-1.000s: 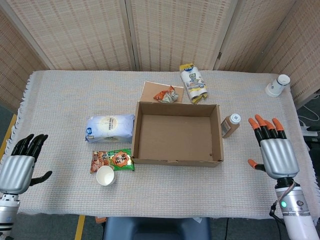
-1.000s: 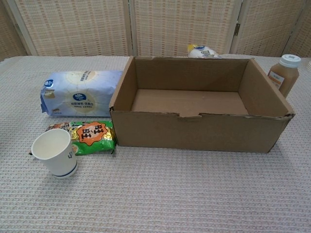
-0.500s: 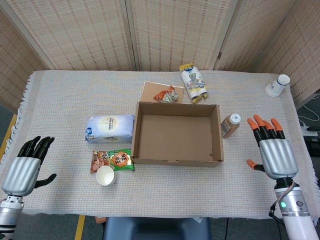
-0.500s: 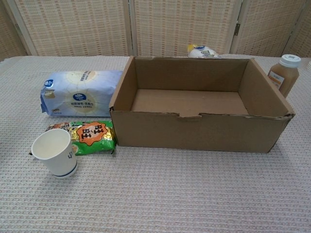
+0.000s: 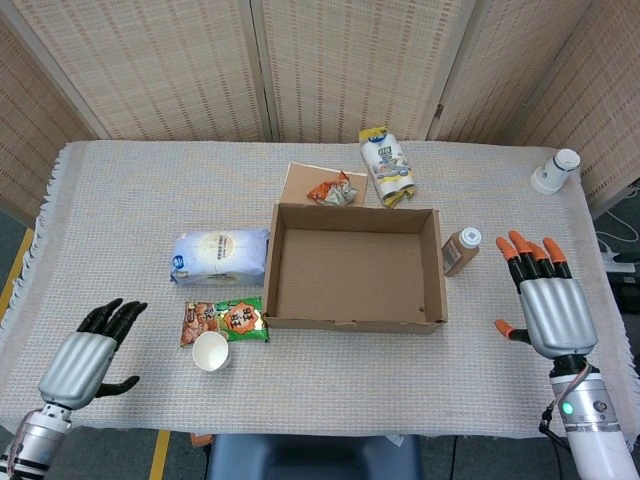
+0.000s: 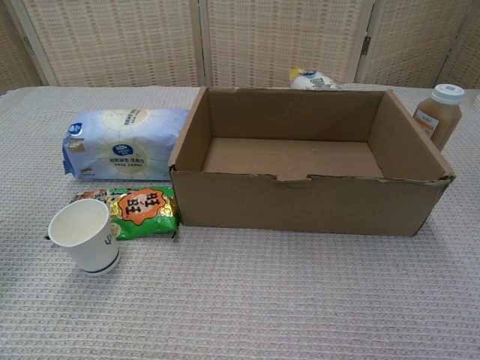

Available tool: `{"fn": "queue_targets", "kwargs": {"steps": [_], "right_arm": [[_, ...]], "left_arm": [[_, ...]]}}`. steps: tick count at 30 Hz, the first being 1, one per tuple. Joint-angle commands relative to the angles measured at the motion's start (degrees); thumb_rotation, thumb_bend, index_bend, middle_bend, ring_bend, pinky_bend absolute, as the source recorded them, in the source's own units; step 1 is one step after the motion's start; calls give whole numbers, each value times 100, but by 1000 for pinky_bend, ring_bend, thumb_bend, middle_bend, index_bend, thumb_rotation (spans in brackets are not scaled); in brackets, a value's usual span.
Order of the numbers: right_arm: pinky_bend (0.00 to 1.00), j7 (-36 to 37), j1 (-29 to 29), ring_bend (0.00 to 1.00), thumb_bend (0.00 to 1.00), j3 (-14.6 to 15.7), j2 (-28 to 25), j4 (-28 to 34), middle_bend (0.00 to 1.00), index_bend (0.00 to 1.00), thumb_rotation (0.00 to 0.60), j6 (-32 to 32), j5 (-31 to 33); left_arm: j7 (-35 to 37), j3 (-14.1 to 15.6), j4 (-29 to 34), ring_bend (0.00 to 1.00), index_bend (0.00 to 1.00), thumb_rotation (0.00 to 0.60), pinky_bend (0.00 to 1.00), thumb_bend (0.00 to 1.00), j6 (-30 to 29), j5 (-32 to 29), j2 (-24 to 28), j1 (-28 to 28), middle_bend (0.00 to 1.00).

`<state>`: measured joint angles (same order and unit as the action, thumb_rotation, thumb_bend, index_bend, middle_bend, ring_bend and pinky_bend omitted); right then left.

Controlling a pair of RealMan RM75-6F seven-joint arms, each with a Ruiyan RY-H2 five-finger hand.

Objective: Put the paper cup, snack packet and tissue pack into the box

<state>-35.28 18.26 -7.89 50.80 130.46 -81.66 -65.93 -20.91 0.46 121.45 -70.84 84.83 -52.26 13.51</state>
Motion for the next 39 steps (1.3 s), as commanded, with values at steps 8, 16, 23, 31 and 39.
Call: {"fn": "queue_targets", "kwargs": {"steps": [8,16,23,31,39], "right_arm": [[0,-34,13,0,44,17,18,2,0,44,600,14,41],[0,4,14,0,44,7,-13,-7,0,44,600,15,94],[0,28,10,0,44,-10,-39,2,0,44,600,-13,118],[0,24,28,0,44,-10,-36,-14,0,44,600,10,178],[0,8,24,0,44,5,-29,-5,0,44,600,-11,165]], "left_arm": [[-786,-49,92,0,0,600,132,160,837,-447,-1107,598,76],[-1532,-392,-293,0,0,600,146,160,938,-1654,-1947,1023,77],[-1772,-468,-674,0,0,600,151,173,930,-2222,-2285,1288,83],[-1775,-337,-756,27,24,600,185,176,783,-2300,-2346,1360,130],[-1670,-216,-906,75,107,600,227,180,754,-2253,-2410,1420,175]]}}
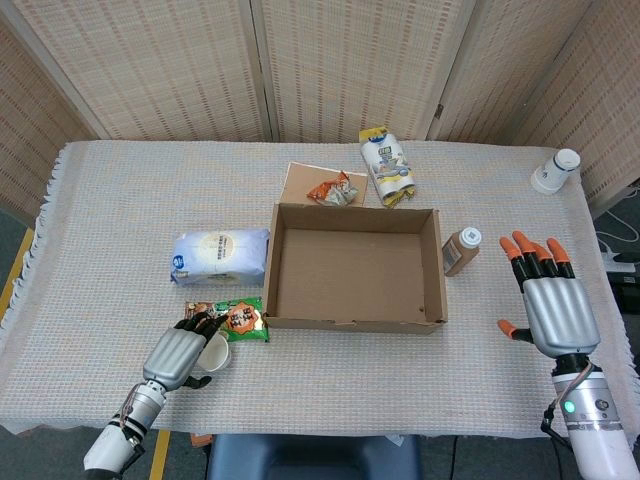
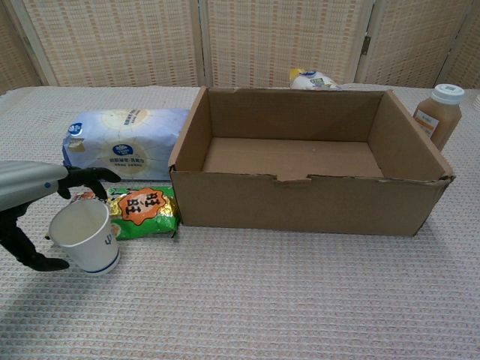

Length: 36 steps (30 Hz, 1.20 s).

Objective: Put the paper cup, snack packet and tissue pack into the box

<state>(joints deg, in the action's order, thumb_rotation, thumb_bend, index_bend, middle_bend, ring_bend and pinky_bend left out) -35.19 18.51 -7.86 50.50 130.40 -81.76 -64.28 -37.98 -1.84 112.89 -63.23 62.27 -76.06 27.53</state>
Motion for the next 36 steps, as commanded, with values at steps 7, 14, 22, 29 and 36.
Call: {"fn": "queue_targets", "kwargs": {"steps": [7,14,22,29,36], "right_arm": [[0,4,12,0,44,-13,2,-24,0,44,600,2,55],[0,-15,28,0,44,-15,10,-22,0,44,600,4,103],[0,-9,33,0,44,-18,4,-24,0,46,600,-2,147],[0,42,27,0,44,-26,-38,-8,0,46,600,-7,156],[0,40,24,0,44,1,-35,29,0,46,600,-3,85]], "left_arm": [[215,53,-219,136,279,600,275,192,-133,206,-134,18,224],[300,99,-334,253,426,600,426,220,-176,227,-147,14,354],[338,115,-152,293,436,600,462,227,-261,367,-11,29,409],[178,-176,616,302,436,600,468,227,-472,424,754,151,429],[-334,-837,1370,325,446,600,488,227,-231,-38,1815,760,462]]}}
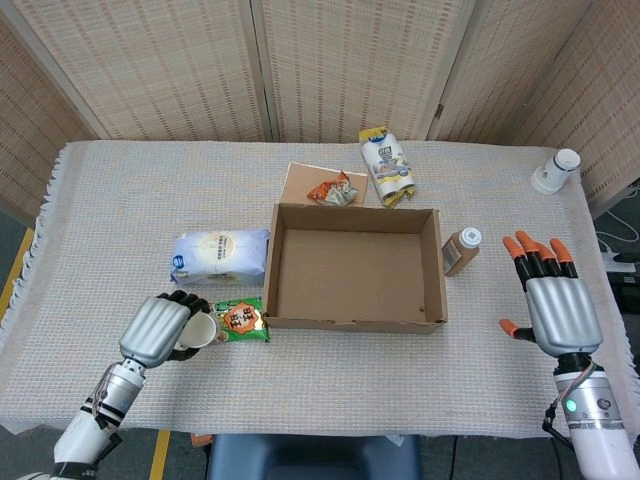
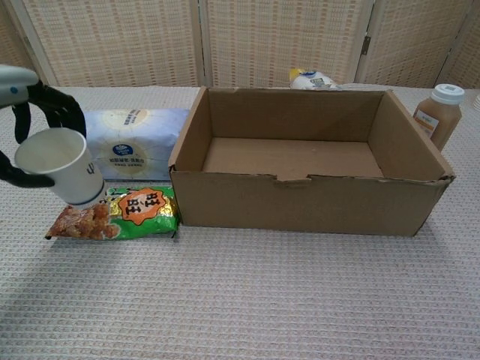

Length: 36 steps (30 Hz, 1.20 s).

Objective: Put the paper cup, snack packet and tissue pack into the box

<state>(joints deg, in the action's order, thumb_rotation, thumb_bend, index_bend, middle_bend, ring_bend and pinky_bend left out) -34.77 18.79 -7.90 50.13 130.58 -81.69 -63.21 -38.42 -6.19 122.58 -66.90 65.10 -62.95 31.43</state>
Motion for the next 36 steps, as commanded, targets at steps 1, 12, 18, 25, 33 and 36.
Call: {"fn": "queue_targets", "kwargs": {"steps": [1,12,18,25,33,36], "right_arm": [[0,-5,-8,0,44,8,4,15,0,46,600,-19,-35],[0,-15,-10,0,44,12,11,14,0,46,600,-36,-45],[0,58,-42,0,44,-4,-44,26,0,46,600,-76,-84],[0,124,-52,0,43,-33,-99,19,0,46,600,-81,-78],[0,134,-57,0,44,-31,-114,24,0,46,600,-73,-84],[0,155,-70,0,44,-33,-121,27,0,46,600,-92,-114]], "left_arm": [[-353,-509,478,327,450,600,490,226,176,-433,619,475,464],[-1044,-1229,562,334,474,600,498,232,830,-1925,578,2134,475],[-1207,-1363,15,334,475,600,492,232,733,-2482,-58,2870,475],[-1229,-1408,-597,333,466,600,485,235,445,-2999,-895,3504,475],[-942,-1291,-905,13,0,600,188,152,735,-3038,-1100,3783,47],[-853,-1224,-923,0,0,600,107,130,758,-3008,-1000,3782,0]]}}
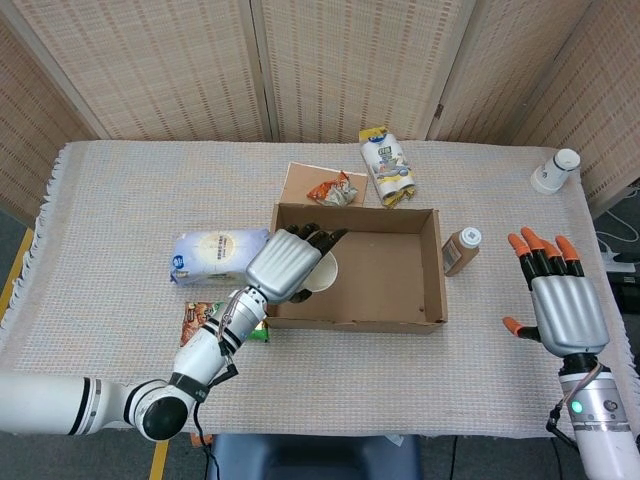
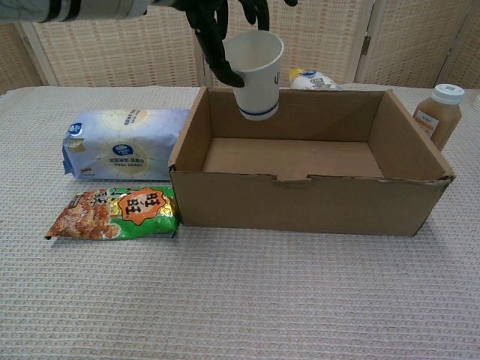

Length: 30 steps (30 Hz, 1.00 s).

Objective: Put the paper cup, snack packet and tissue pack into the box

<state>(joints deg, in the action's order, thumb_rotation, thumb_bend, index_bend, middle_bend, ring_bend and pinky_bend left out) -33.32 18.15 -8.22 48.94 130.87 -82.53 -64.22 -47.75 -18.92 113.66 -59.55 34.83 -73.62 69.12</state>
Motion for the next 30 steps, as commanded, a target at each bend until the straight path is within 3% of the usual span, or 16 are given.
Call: {"fn": "queue_targets", "kwargs": {"steps": [1,5,10,15,22,30], "right_arm": [[0,15,-9,0,44,-1,-3,-3,0,47,600,-10,-19],[0,17,-7,0,44,11,-1,-15,0,47,600,20,-6],[0,23,-4,0,44,1,-8,8,0,47,600,21,-7],[0,18,4,0,44,9,-10,34,0,47,600,50,4],[0,30,-9,0,44,14,-8,48,0,49,600,39,-16],[0,64,-25,0,44,18,-37,70,0,49,600,32,-56]], "left_arm": [[99,75,-13,0,0,600,99,127,17,18,110,3,0],[139,204,170,0,0,600,94,123,-32,-14,419,-81,0],[42,570,892,0,0,600,96,127,-50,-179,1352,-355,0],[360,1191,1516,0,0,600,122,136,-449,572,2089,-1192,0],[1345,2085,1200,50,8,600,252,148,-1207,2224,1684,-2635,88],[1595,2309,655,160,115,600,345,158,-1542,2717,1148,-3200,213]]}}
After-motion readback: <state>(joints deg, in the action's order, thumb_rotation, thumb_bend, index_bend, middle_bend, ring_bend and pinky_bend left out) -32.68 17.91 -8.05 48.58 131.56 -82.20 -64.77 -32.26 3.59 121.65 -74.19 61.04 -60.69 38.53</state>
